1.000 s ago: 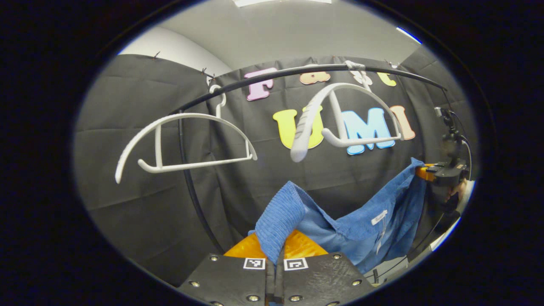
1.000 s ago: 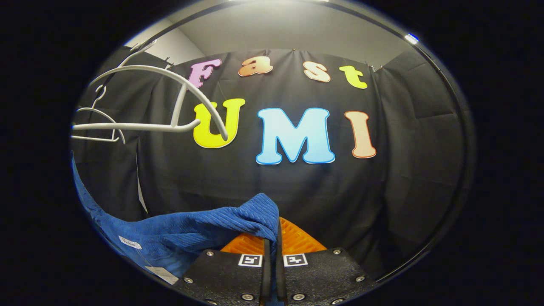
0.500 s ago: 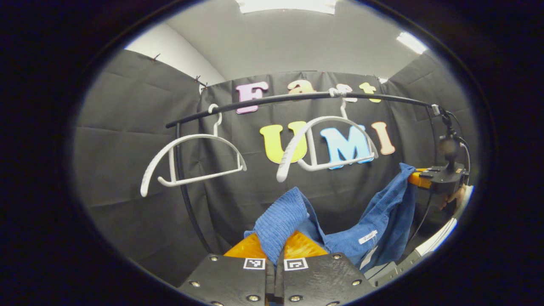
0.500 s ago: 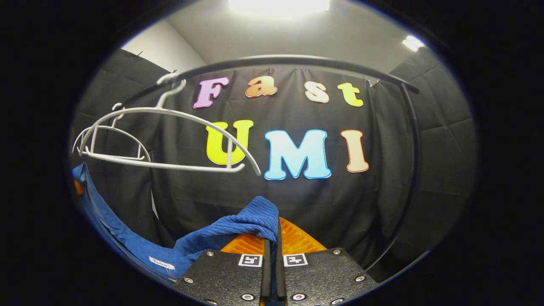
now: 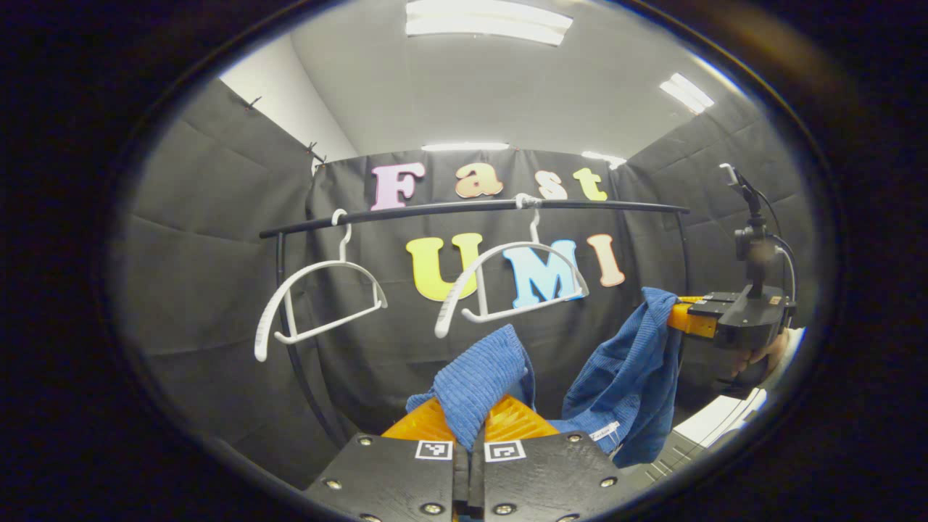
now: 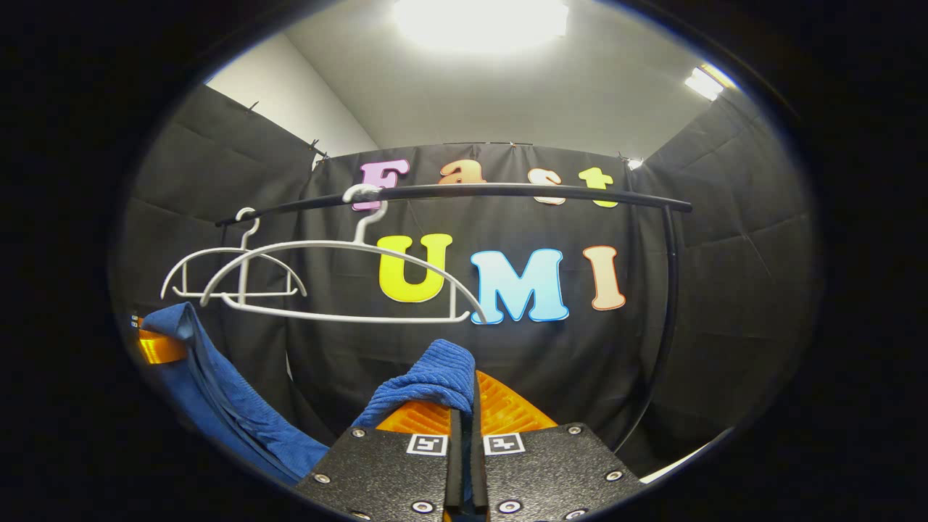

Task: Grasp the clothes on the hanger with both hands and then place them into the laundry hamper below.

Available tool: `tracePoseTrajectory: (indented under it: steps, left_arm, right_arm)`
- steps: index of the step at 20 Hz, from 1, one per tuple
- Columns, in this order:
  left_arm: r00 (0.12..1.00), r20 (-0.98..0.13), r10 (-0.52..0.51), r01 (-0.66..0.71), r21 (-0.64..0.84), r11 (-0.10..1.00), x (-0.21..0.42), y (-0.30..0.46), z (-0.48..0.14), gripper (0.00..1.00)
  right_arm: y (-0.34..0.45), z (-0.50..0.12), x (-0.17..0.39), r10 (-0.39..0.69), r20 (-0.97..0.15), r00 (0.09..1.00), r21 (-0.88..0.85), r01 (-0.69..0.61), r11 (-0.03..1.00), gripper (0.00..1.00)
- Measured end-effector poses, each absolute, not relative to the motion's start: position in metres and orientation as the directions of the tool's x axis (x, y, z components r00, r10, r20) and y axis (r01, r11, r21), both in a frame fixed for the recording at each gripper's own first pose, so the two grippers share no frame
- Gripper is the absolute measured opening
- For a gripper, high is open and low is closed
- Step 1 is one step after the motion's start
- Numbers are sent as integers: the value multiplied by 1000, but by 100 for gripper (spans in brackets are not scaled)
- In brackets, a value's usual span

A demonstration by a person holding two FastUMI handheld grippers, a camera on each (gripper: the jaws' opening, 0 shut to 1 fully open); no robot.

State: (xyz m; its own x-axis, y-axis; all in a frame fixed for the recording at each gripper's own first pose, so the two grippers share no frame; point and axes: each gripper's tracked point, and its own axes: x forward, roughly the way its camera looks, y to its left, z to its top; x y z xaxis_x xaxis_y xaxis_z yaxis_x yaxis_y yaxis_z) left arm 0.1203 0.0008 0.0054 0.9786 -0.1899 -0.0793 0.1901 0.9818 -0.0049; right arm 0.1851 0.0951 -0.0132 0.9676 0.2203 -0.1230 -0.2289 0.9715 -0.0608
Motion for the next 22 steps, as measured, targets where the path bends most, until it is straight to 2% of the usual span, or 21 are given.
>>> tracePoseTrajectory:
  steps: [7,8,11,12,13,14,15,16,17,18,19,20,22]
  left_arm:
    - [955,-69,-290,288,-37,957,78,-38,5,0]
    - [951,-68,-301,299,-42,953,75,-45,3,5]
    - [941,-76,-329,326,-47,944,69,-63,-15,5]
    - [936,-84,-341,338,-45,940,68,-70,-23,1]
    - [931,-95,-352,349,-43,936,66,-78,-36,5]
    - [926,-109,-361,358,-45,933,64,-85,-47,1]
    - [921,-125,-370,367,-49,929,62,-91,-60,5]
    - [915,-146,-375,371,-55,927,60,-97,-73,1]
    - [910,-166,-379,374,-63,925,53,-99,-86,5]
    - [905,-190,-381,373,-75,925,47,-102,-99,1]
    - [900,-211,-380,370,-87,925,45,-103,-112,5]
    - [896,-231,-379,366,-99,926,43,-104,-124,1]
    - [894,-267,-360,340,-117,933,38,-102,-144,1]
  right_arm:
    - [119,-23,116,265,-177,948,-48,-277,960,4]
    - [121,-27,111,270,-186,945,-46,-283,958,4]
    - [124,-49,98,286,-228,931,-27,-299,954,2]
    - [124,-60,93,291,-245,925,-21,-305,952,4]
    - [124,-71,89,294,-264,919,-20,-310,951,4]
    - [123,-84,85,294,-287,912,-17,-311,950,4]
    - [123,-96,82,295,-309,904,-11,-313,950,4]
    - [122,-108,76,295,-332,896,-5,-314,949,4]
    - [120,-120,72,292,-354,888,0,-313,950,4]
    - [120,-132,68,288,-377,881,3,-309,951,4]
    - [118,-143,64,284,-397,873,6,-307,952,4]
    - [115,-153,58,278,-417,865,8,-302,953,4]
    - [111,-172,52,267,-451,851,10,-295,955,4]
